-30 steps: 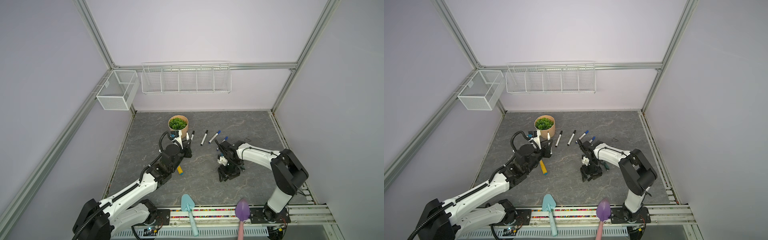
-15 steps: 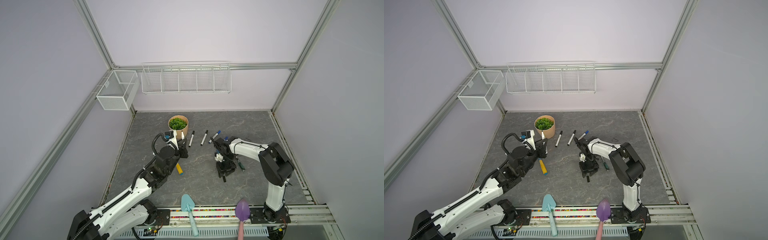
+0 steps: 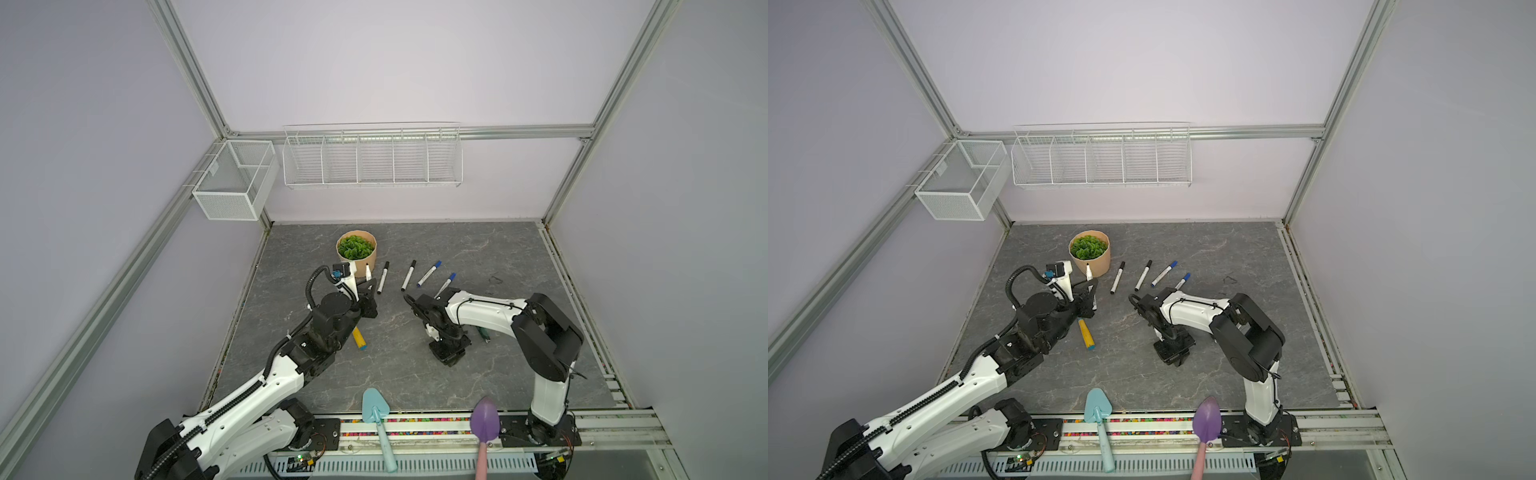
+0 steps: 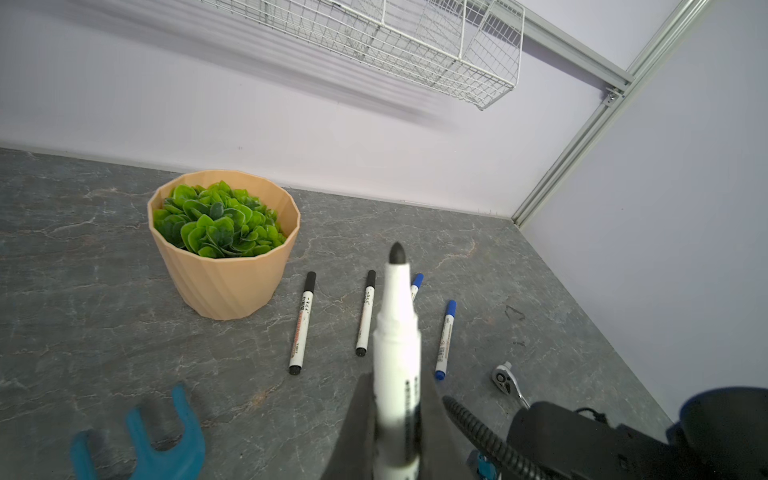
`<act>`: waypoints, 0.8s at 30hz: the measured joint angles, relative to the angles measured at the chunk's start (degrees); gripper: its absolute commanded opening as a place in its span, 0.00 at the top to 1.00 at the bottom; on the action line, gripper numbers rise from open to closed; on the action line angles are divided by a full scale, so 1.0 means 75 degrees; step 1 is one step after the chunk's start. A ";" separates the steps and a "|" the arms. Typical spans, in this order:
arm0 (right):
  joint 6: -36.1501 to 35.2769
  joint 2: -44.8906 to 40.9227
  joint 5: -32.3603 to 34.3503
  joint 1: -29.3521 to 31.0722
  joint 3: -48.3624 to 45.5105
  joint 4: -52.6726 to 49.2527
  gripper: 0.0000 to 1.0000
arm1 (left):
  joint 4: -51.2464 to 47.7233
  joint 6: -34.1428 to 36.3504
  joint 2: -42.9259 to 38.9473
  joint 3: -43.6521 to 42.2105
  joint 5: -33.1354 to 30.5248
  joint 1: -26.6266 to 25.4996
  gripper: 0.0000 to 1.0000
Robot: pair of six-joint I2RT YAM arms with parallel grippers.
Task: Insert the pens into the pen caps
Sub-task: 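Lift the black cap and bring it above the white marker tip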
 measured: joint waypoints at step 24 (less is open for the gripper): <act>0.0804 -0.3579 -0.4351 -0.2183 0.0490 0.5435 0.93 | 0.0944 0.1221 0.1186 0.0006 0.2978 -0.0799 1.00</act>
